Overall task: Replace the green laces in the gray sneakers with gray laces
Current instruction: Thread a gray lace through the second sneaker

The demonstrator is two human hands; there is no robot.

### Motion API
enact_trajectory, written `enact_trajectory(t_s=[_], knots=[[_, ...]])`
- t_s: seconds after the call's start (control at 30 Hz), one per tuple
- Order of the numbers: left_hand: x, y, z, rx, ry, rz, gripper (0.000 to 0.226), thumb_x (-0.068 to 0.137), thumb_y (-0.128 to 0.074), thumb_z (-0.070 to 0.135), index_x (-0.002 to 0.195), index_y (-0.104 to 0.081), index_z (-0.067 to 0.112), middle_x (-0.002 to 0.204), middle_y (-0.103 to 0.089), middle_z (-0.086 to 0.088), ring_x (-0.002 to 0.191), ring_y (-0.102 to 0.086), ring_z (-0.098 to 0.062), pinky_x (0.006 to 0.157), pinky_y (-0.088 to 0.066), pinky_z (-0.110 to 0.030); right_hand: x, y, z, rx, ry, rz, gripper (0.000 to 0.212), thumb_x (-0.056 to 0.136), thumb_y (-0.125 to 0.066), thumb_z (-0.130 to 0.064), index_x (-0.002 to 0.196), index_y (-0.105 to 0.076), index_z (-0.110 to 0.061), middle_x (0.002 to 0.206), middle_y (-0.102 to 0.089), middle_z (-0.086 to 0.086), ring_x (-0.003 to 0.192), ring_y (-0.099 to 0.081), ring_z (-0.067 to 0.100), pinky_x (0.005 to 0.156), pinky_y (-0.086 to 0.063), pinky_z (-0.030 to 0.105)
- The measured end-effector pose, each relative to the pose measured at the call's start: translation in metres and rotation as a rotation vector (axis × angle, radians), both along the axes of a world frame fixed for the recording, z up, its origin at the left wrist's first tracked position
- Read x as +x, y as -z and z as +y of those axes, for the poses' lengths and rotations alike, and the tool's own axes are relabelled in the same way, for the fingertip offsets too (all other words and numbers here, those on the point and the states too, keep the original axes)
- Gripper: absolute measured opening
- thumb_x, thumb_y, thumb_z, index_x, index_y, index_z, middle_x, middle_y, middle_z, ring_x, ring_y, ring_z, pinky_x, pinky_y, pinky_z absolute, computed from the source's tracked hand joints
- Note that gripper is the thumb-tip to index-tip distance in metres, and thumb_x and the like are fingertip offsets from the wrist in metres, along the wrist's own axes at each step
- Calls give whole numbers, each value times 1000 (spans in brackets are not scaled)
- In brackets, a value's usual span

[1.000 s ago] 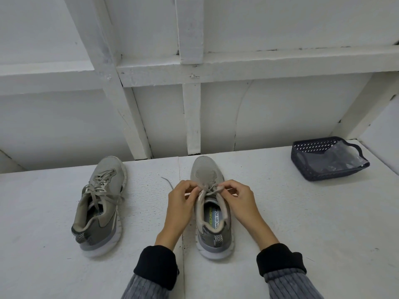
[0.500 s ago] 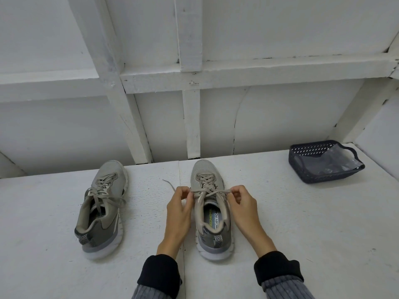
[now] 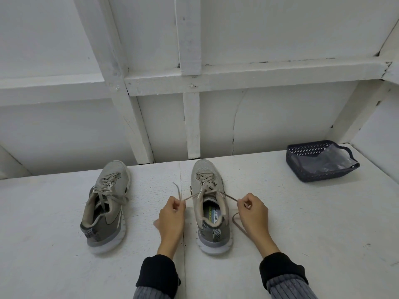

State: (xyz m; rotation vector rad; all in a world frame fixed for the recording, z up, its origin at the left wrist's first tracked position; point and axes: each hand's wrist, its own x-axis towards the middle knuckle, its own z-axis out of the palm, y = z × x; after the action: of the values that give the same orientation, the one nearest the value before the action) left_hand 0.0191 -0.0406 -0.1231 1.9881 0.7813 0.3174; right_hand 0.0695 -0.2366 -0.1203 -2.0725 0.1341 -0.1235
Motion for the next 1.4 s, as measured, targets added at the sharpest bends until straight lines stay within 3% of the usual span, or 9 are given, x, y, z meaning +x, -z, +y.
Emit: enact_trajectory(t_s=[0.3,0.4,0.5,0.67,0.83,0.97,1.1,1.23,1.4], knots=[[-9,-6,2,269,-26,214,21,92,-46,23,72,-52,25,72,-58,7,92,-47,-20,77,-23,-38,-10,2,-3,-236,94,39,26,88,-55,-16,64,-46,-17,68,-52,-3,79,-49,24,69,-31,34],[-9,-7,0,267,65,277,10,97,-46,31,94,-56,29,94,-60,10,107,-44,-21,87,-25,-41,-9,-1,-5,-255,11,116,12,91,-59,-27,81,-57,-21,86,-59,-5,97,-49,23,78,-34,35],[-8,-22,-3,296,116,69,20,99,-51,32,118,-49,26,113,-49,11,114,-40,-18,96,-23,-41,-7,-12,0,-290,-60,56,16,91,-62,-33,106,-59,-27,106,-53,-8,110,-39,18,90,-33,38],[7,-56,-12,559,426,-203,14,97,-58,34,105,-69,31,109,-56,13,104,-45,-11,87,-29,-31,-7,-37,20,-49,-270,-216,6,90,-65,-19,88,-66,-25,95,-59,-10,96,-48,8,80,-33,9],[21,-61,-8,893,660,-63,30,92,-59,49,111,-72,30,117,-55,5,108,-46,-22,87,-35,-34,-4,-36,22,36,-327,-193,6,89,-67,-17,90,-70,-22,89,-64,-9,83,-59,0,69,-43,10],[30,-59,-14,1115,736,-80,27,87,-67,35,105,-70,16,119,-54,-5,108,-47,-29,78,-38,-35,-6,-36,22,48,-369,-211,10,88,-67,-14,91,-69,-24,89,-63,-10,82,-59,1,68,-44,10],[33,-53,-13,1050,849,-149,20,89,-62,22,101,-64,6,121,-46,-4,109,-43,-24,60,-38,-29,-7,-31,25,2,-343,-280,14,89,-65,-12,92,-68,-26,89,-62,-10,83,-59,2,68,-43,7],[31,-38,5,1010,870,-465,21,87,-53,28,81,-61,10,105,-54,0,87,-43,-14,43,-39,-25,-9,-25,29,-20,-276,-324,16,91,-63,-9,97,-70,-22,92,-60,-8,86,-59,0,72,-45,6],[23,-26,-2,606,594,-500,21,88,-56,35,81,-57,15,102,-51,16,76,-58,-10,57,-49,-26,-10,-28,21,-42,-417,-304,21,94,-60,-20,113,-69,-21,102,-57,-11,96,-57,-2,79,-49,13]])
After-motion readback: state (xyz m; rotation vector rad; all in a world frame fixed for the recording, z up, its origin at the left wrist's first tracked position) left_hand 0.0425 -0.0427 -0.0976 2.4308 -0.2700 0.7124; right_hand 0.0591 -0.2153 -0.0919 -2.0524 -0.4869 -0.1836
